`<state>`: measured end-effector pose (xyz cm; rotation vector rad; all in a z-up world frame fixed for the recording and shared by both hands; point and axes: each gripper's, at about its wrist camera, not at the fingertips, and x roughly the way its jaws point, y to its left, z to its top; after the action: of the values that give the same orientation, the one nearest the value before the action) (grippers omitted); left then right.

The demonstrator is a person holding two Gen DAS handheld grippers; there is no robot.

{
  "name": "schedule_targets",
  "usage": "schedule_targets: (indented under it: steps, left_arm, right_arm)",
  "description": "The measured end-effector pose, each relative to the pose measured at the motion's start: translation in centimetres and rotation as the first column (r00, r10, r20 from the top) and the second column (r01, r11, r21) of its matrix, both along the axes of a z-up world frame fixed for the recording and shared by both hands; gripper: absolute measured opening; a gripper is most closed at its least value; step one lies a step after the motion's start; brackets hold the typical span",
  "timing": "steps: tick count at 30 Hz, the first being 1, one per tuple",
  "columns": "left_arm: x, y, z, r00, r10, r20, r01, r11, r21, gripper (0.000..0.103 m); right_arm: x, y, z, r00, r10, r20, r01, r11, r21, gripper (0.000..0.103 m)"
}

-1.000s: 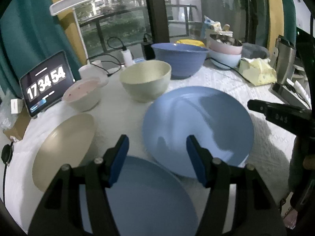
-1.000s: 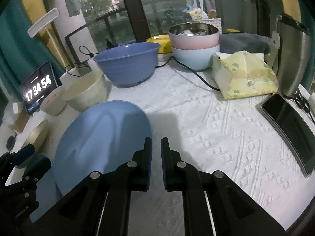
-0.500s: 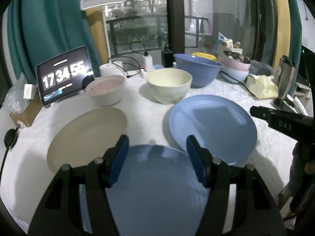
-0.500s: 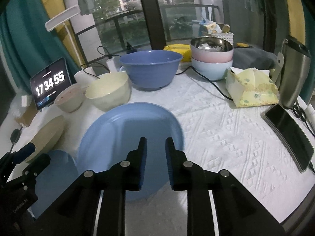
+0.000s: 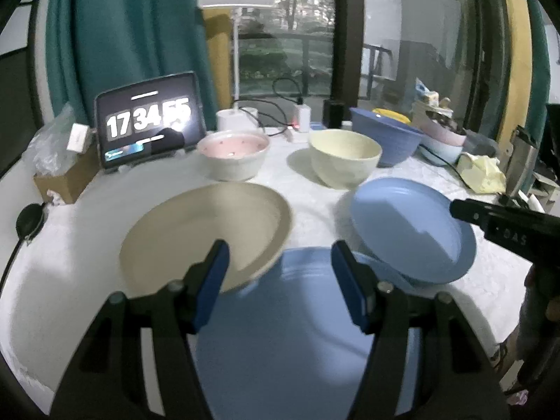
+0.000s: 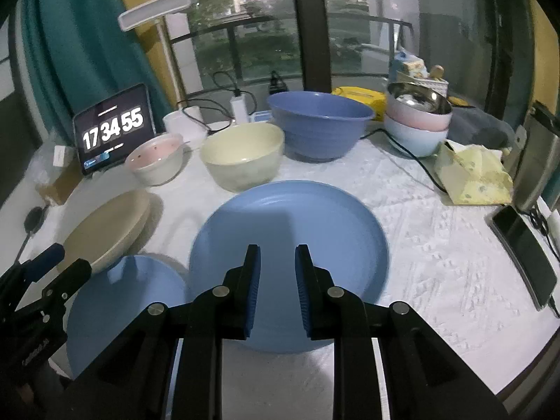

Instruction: Organize plates and bowls

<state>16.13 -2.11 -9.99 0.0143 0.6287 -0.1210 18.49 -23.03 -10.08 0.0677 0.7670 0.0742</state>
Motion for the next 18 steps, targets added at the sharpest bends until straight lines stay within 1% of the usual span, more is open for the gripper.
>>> schedule_targets:
  steps: [8,11,18]
  left_arm:
    - [0.0,3.9,-0.4,0.998,0.068,0.012,-0.067,0.998,-0.008,0.062]
    - [0.1,5.4,-0.5,0.994,0.107,0.018,-0.107,0.994,0.000,0.062]
    - [0.9,9.1,-1.2,0.983,0.184,0.003,-0.184,0.983,-0.004,0.062]
  right_arm:
    - [0.7,3.6,0.0,0.998,0.056,-0.009,-0.056,0.998,-0.014,0.022]
    - [1.2,5.2,-0.1,0.997,0.082,-0.012,-0.082,0.996,-0.019,0.022]
    - [2.6,8.7,-0.3,0.990,0.136,-0.026,-0.137,0.990,-0.027,0.022]
